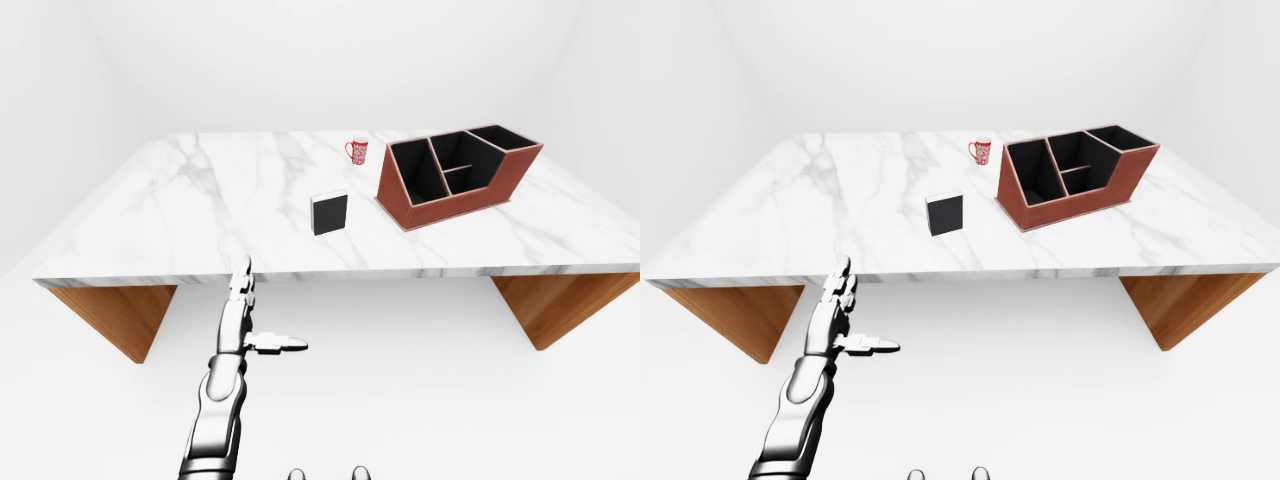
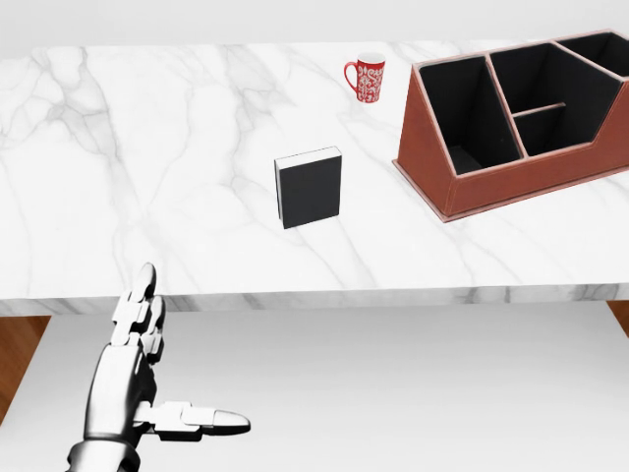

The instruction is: Pick up the book and place it in the left compartment of the caddy.

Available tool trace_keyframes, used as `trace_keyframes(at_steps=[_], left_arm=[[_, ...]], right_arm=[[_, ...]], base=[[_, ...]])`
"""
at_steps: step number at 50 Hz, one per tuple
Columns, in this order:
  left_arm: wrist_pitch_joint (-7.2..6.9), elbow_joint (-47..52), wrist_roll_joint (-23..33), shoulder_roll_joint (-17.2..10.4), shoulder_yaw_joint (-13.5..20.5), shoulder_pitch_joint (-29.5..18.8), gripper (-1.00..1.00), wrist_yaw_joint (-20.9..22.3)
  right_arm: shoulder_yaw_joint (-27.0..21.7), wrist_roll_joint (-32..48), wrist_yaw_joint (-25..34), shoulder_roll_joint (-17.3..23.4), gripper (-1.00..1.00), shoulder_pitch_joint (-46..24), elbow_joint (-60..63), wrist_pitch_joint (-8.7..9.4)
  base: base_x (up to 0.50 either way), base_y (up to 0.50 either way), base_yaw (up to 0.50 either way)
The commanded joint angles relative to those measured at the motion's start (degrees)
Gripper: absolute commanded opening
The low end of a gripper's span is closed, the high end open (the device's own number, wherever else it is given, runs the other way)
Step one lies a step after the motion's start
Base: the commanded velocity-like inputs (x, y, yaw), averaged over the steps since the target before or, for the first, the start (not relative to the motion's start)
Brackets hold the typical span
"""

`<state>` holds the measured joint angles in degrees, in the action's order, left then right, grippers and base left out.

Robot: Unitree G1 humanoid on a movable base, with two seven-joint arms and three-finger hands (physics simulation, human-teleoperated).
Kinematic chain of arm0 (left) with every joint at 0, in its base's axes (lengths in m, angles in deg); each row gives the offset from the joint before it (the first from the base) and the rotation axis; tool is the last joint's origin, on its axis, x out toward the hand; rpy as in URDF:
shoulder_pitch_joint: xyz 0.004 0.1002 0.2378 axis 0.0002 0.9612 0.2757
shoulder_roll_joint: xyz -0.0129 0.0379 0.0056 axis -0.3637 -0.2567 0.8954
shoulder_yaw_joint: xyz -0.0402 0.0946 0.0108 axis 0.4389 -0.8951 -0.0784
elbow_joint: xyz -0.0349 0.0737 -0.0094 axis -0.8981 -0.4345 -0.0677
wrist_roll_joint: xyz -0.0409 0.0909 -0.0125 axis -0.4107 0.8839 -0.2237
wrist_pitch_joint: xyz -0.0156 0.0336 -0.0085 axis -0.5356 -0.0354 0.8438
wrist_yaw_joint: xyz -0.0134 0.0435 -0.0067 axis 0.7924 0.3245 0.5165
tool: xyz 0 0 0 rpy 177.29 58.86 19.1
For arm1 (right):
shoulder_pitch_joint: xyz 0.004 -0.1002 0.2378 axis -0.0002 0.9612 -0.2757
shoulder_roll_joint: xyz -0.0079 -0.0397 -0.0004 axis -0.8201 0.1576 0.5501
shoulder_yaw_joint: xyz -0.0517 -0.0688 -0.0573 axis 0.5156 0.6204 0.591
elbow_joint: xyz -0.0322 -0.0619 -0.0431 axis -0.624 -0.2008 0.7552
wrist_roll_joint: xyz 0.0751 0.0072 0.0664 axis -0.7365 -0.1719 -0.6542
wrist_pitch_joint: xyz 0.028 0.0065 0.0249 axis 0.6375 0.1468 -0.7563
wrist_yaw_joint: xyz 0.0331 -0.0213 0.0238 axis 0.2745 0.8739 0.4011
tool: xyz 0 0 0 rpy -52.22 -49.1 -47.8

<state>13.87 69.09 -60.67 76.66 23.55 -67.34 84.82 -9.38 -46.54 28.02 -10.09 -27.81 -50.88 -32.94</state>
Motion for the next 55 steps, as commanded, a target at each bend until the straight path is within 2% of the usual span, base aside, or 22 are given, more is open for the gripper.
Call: trace_keyframes(at_steps=[1,18,19,38,55], left_arm=[[0.00,1.77,1.71,0.14,-0.62,1.11,1.00,-0.69],[0.00,1.14,1.40,0.08,-0.45,0.01,1.00,-0.33],[0.00,1.13,1.39,0.07,-0.45,-0.04,1.00,-0.31],[0.00,0.03,1.51,0.04,-0.50,-0.50,1.00,-0.12],[0.00,-0.56,1.76,-0.02,-0.55,-0.61,1.00,0.04]], right_arm=[[0.31,1.15,-0.24,-0.36,1.00,-0.06,-0.07,0.00],[-0.42,-1.83,-0.55,0.18,1.00,0.18,0.40,0.00],[-1.08,-4.03,-0.39,0.50,1.00,0.15,0.22,0.00],[-0.54,-2.02,1.70,-0.26,1.00,0.71,0.97,0.00],[-0.40,-1.55,1.75,-0.25,1.00,0.27,0.73,0.00]], base=[[0.00,0.00,0.00],[0.00,0.00,0.00],[0.00,0.00,0.00],[0.00,0.00,0.00],[0.00,0.00,0.25]])
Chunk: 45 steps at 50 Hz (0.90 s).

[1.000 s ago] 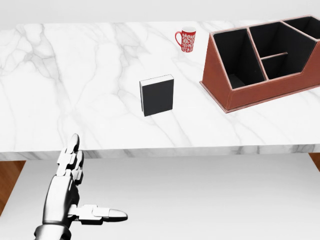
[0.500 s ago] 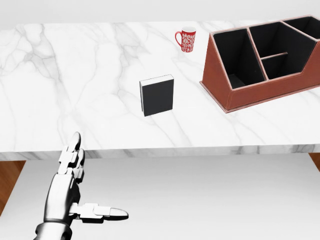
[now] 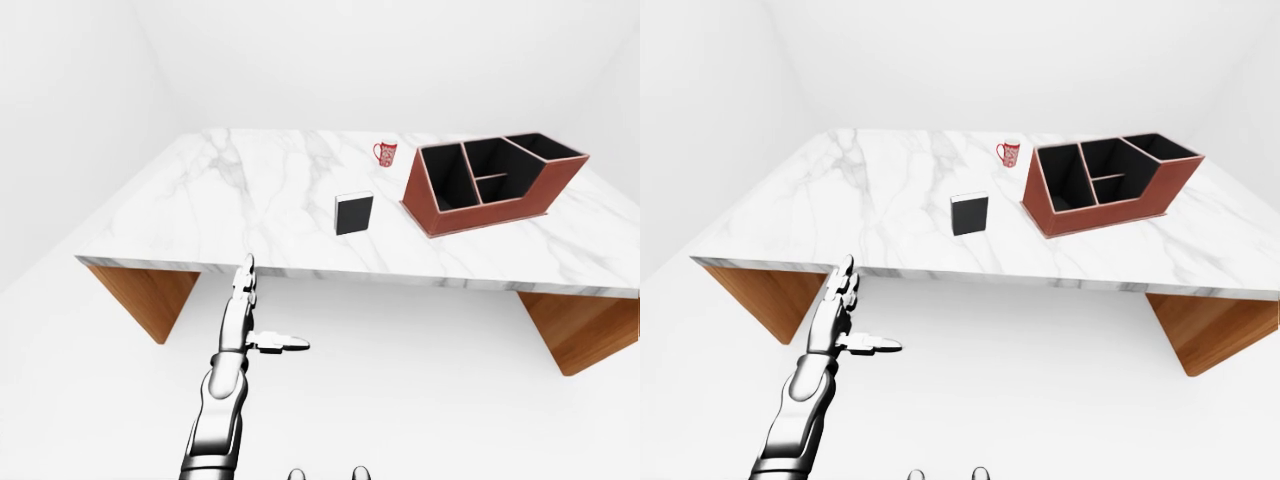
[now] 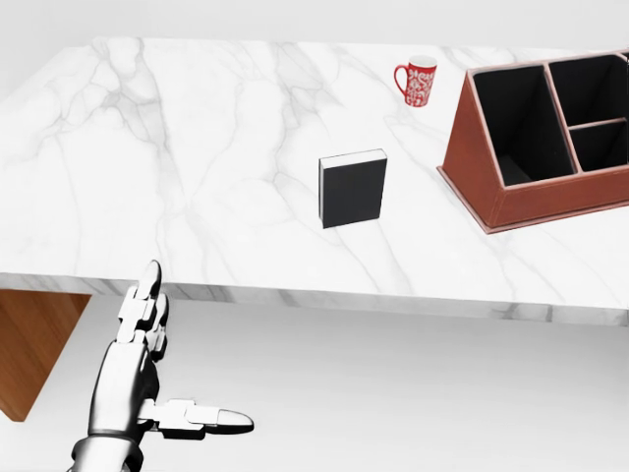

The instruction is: Pick up the book and place it in the left compartment of the caddy.

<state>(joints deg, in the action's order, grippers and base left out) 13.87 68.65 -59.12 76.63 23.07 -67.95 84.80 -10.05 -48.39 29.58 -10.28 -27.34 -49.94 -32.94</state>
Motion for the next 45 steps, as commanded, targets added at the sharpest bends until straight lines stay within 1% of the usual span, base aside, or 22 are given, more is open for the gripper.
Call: trace_keyframes(at_steps=[1,15,43,45], left_arm=[[0.00,-0.11,0.22,0.00,-0.07,0.01,1.00,0.06],[0.00,0.44,0.39,0.10,-0.25,0.07,1.00,0.06],[0.00,-1.60,0.37,-0.07,-0.02,-0.59,1.00,0.04],[0.00,-1.23,0.41,-0.03,-0.09,-0.44,1.00,0.06]], right_arm=[[0.28,0.28,0.19,-0.05,1.00,-0.19,-0.22,0.00],[-0.11,-0.23,0.19,0.00,1.00,0.05,0.54,0.00],[0.26,0.27,0.23,-0.17,1.00,0.01,0.15,0.00],[-0.22,-1.05,1.26,-0.04,1.00,0.40,0.53,0.00]], base=[[0.00,0.00,0.26],[0.00,0.00,0.26],[0.00,0.00,0.25],[0.00,0.00,0.00]])
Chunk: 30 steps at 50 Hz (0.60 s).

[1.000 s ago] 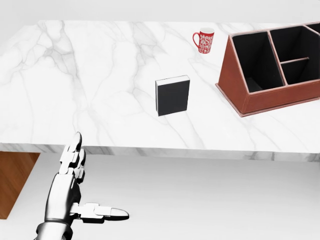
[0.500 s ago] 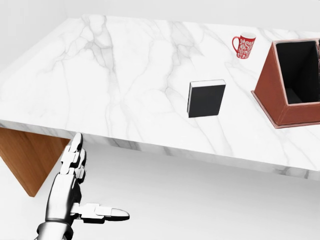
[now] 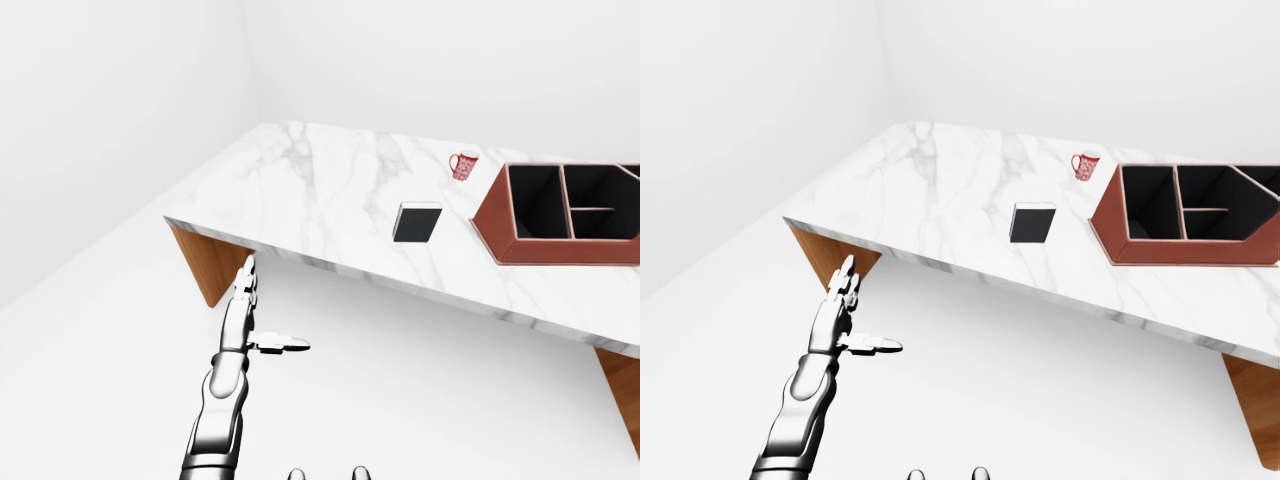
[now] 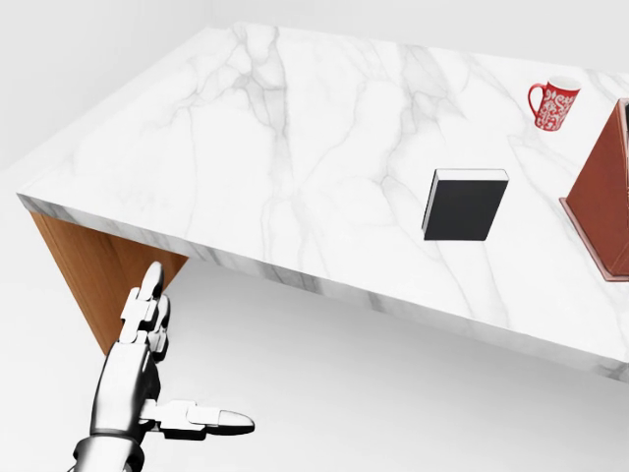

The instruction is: Pick up the book and place it in the left compartment of the caddy.

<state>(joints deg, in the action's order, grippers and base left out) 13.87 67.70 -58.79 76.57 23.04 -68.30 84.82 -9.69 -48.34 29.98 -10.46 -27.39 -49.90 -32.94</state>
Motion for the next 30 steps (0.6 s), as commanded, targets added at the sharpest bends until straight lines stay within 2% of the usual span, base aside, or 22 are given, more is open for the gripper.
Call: trace_keyframes(at_steps=[1,11,30], left_arm=[[0.00,-0.28,0.08,0.03,-0.06,-0.09,1.00,0.04],[0.00,-2.21,-0.19,-0.22,0.36,-0.65,1.00,0.16],[0.00,0.57,0.33,0.06,-0.16,0.49,1.00,0.01]], right_arm=[[-0.61,-1.09,0.91,0.13,1.00,0.44,0.51,0.00],[0.24,1.03,-0.11,-0.22,1.00,-0.17,-0.06,0.00],[0.40,1.52,0.17,-0.36,1.00,-0.13,-0.01,0.00]], base=[[0.00,0.00,0.00],[0.00,0.00,0.00],[0.00,0.00,0.00]])
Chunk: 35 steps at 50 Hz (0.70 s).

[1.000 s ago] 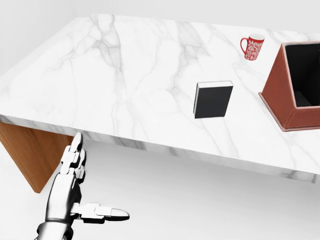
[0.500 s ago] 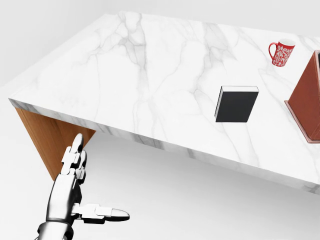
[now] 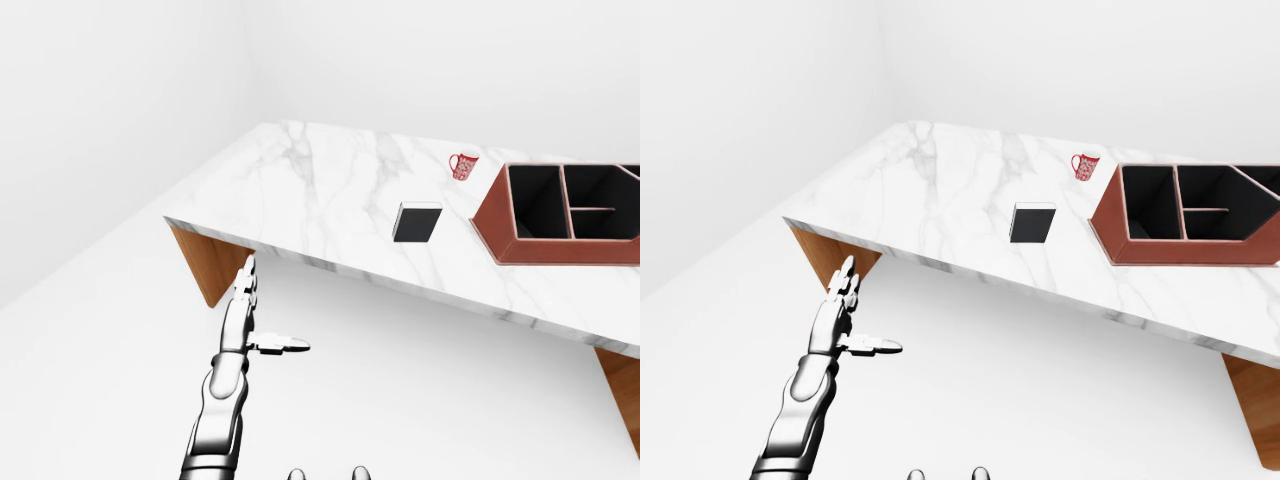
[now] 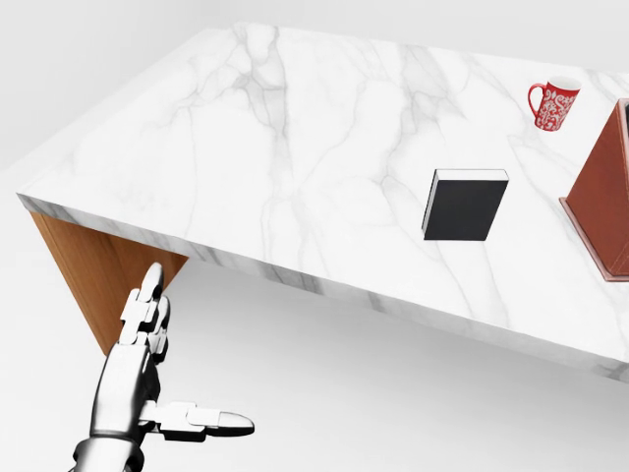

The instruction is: Pick up the book and place it in the left compartment of the caddy.

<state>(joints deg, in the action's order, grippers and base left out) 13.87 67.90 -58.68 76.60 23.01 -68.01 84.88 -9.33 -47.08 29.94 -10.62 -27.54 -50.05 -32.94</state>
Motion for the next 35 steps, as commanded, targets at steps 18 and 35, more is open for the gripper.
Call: trace_keyframes(at_steps=[18,35], left_arm=[[0.00,1.64,0.62,0.17,-0.41,0.50,1.00,-0.10],[0.00,1.80,0.28,0.15,-0.38,0.52,1.00,0.00]], right_arm=[[-0.16,0.32,0.06,-0.02,1.00,-0.09,0.44,0.00],[-0.50,0.14,-0.17,0.21,1.00,-0.05,0.46,0.00]], base=[[0.10,-0.24,0.00],[0.11,-0.28,0.00]])
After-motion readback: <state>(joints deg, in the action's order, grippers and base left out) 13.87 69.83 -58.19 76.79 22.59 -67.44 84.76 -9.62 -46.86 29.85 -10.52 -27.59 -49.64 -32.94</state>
